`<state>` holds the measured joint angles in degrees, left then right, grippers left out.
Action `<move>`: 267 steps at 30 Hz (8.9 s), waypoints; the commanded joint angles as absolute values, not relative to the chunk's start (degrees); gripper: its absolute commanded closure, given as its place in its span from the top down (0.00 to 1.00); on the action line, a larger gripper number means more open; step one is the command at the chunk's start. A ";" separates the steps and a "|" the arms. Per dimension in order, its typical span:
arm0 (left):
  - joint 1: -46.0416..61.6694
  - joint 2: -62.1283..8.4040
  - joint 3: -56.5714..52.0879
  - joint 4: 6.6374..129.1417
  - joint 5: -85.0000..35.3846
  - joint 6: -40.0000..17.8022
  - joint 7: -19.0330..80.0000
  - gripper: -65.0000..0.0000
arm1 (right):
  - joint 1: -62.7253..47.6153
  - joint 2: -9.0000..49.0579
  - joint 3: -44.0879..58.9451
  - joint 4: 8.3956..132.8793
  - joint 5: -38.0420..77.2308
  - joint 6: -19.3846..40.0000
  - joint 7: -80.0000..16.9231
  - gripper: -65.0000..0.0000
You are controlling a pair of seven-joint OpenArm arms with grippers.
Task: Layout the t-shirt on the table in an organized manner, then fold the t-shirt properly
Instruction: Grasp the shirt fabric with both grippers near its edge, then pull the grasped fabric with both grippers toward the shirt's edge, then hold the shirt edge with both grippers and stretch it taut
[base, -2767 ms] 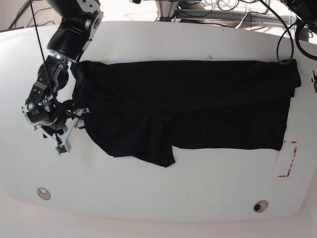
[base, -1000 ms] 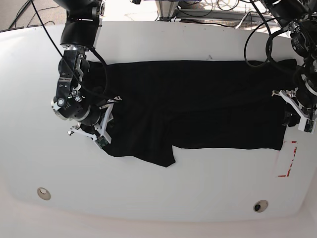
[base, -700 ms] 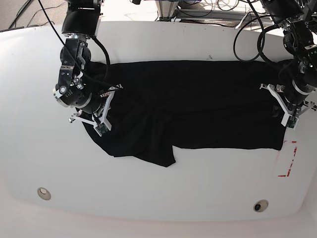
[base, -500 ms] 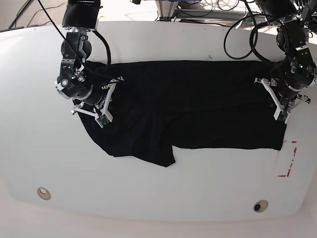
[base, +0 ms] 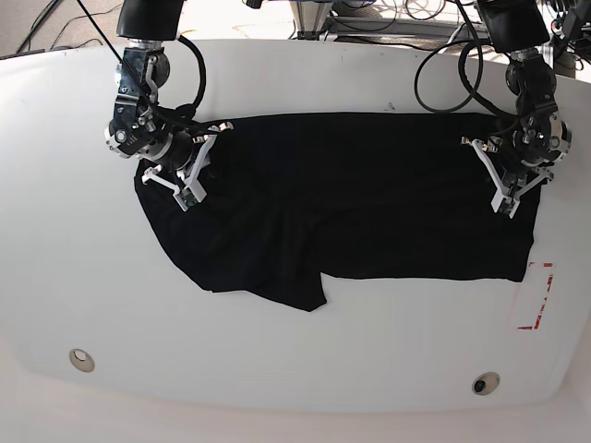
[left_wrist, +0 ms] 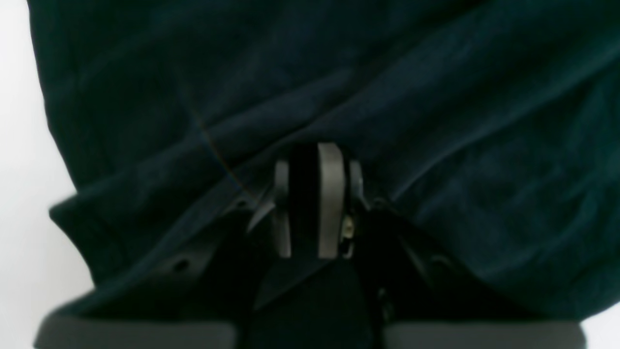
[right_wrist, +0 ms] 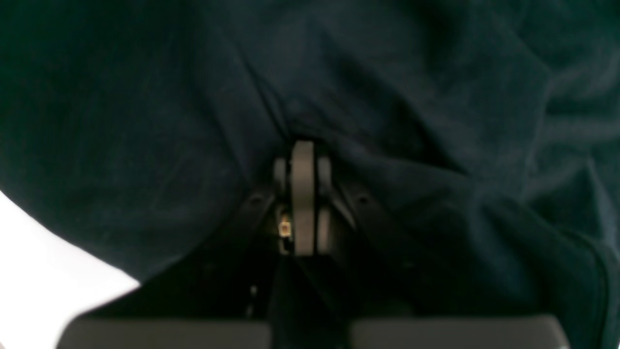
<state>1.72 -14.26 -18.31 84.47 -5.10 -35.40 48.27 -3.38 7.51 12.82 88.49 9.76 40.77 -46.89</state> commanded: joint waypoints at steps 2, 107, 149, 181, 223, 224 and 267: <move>-0.31 -14.55 -15.25 79.60 -4.53 -35.30 46.64 0.09 | -0.04 10.33 13.32 83.03 8.13 40.00 -45.14 0.00; -7.52 -15.16 -15.16 92.09 -4.88 -35.30 51.38 0.50 | 22.81 12.09 20.09 70.90 8.48 40.00 -54.73 0.09; -4.70 -15.43 -15.52 92.00 -4.88 -35.30 51.38 0.50 | -9.36 5.23 23.69 115.82 18.95 40.00 -76.18 0.00; 0.48 -19.21 -17.01 92.26 -5.05 -35.47 51.38 0.51 | -8.57 12.00 23.78 103.69 18.77 40.00 -66.86 0.01; 3.91 -18.77 -29.41 89.98 -16.84 -40.00 58.15 0.66 | -6.11 14.29 23.34 101.05 19.03 40.00 -62.11 0.31; 3.91 -18.68 -29.41 89.36 -16.92 -40.00 58.07 0.66 | -6.11 14.29 23.34 101.05 19.12 40.00 -62.11 0.31; 0.84 -18.42 -25.80 87.16 -16.92 -40.00 60.44 0.36 | -1.19 17.54 34.59 100.44 19.38 40.00 -65.71 0.69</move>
<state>1.54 -17.28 -25.30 83.90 -16.38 -39.97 60.80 -3.03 15.75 34.28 102.39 18.20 40.03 -66.72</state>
